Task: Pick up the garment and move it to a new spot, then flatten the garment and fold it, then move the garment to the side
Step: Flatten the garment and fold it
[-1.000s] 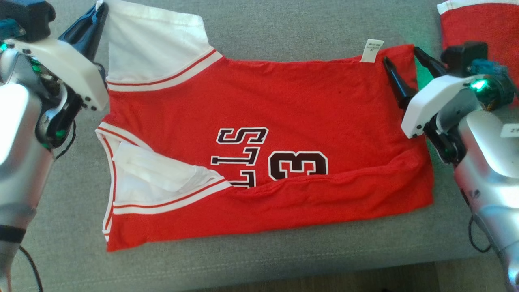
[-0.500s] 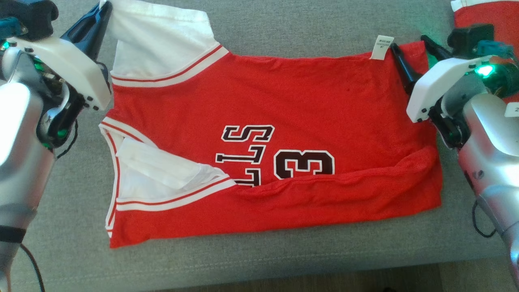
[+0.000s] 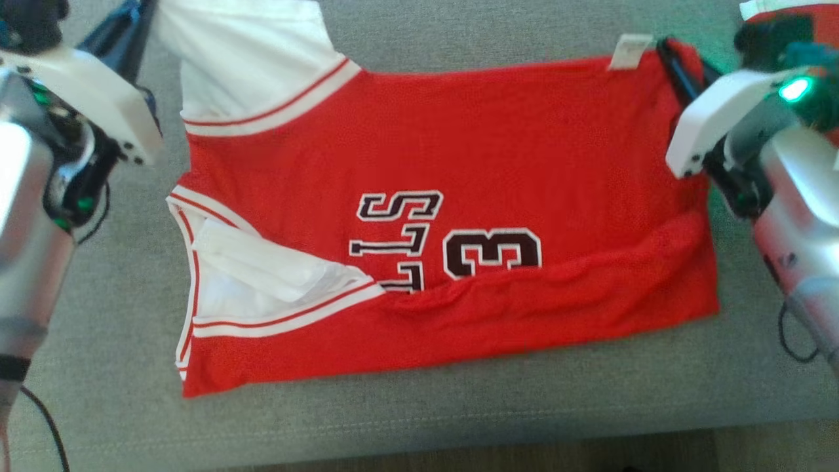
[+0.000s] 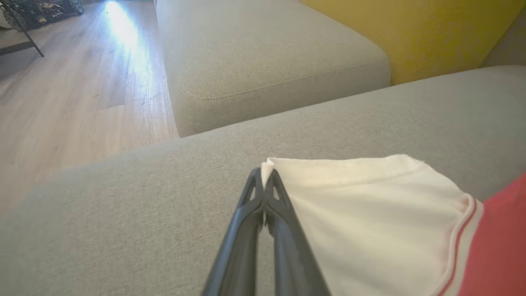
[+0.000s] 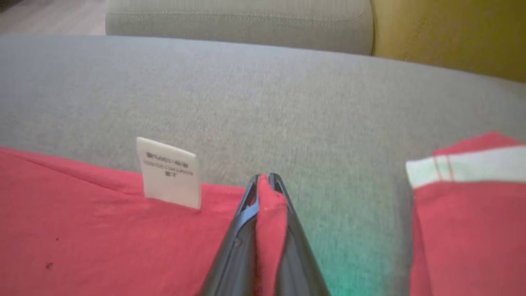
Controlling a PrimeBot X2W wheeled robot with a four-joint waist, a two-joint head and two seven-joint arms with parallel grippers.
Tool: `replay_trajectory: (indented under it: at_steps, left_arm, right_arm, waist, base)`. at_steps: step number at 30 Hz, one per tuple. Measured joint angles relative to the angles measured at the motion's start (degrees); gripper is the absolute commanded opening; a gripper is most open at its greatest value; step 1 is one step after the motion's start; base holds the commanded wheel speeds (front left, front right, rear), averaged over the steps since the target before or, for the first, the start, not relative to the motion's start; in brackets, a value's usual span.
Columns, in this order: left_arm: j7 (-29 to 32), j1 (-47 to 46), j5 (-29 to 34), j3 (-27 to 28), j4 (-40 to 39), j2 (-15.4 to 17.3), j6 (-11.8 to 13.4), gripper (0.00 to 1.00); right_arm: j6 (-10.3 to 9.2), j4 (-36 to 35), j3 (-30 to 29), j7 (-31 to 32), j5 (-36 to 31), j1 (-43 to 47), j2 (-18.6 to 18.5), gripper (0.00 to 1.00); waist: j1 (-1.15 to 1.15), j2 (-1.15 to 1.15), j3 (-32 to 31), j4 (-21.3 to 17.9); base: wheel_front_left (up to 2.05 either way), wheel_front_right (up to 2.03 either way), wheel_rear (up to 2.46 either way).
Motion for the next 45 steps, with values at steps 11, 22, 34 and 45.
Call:
replay_trajectory:
  at_steps: [11, 22, 34, 45]
  left_arm:
    - [-3.4, -8.7, -0.5, 1.4, 7.1, -1.2, -0.4, 0.0]
    - [-6.9, -9.6, 0.2, -1.8, 12.7, -2.5, -2.5, 0.0]
    - [-7.9, -2.7, 0.2, -4.4, 9.3, 0.4, -3.4, 0.0]
    - [-5.6, 6.6, -0.6, -5.9, 0.3, 4.8, -1.8, 0.0]
  right_arm:
    - [0.0, 6.4, 1.1, -5.1, -2.4, -7.9, 0.6, 0.0]
    - [0.0, 8.8, 3.4, -10.3, -2.6, -8.7, 2.7, 0.0]
    - [0.0, 5.4, 5.7, -13.6, 1.3, -1.7, -0.1, 0.0]
    - [0.0, -0.1, 9.3, -14.5, 3.4, 5.4, -2.6, 0.0]
  waist:
    - [0.0, 0.0, 1.8, 0.4]
    - [0.0, 0.0, 0.6, 0.5]
    - [0.0, 0.0, -4.0, 0.9]
    - [0.0, 0.0, -8.7, 1.4]
  base:
    - [0.0, 0.0, 0.0]
    - [0.0, 0.0, 0.0]
    - [0.0, 0.0, 0.0]
    - [0.0, 0.0, 0.0]
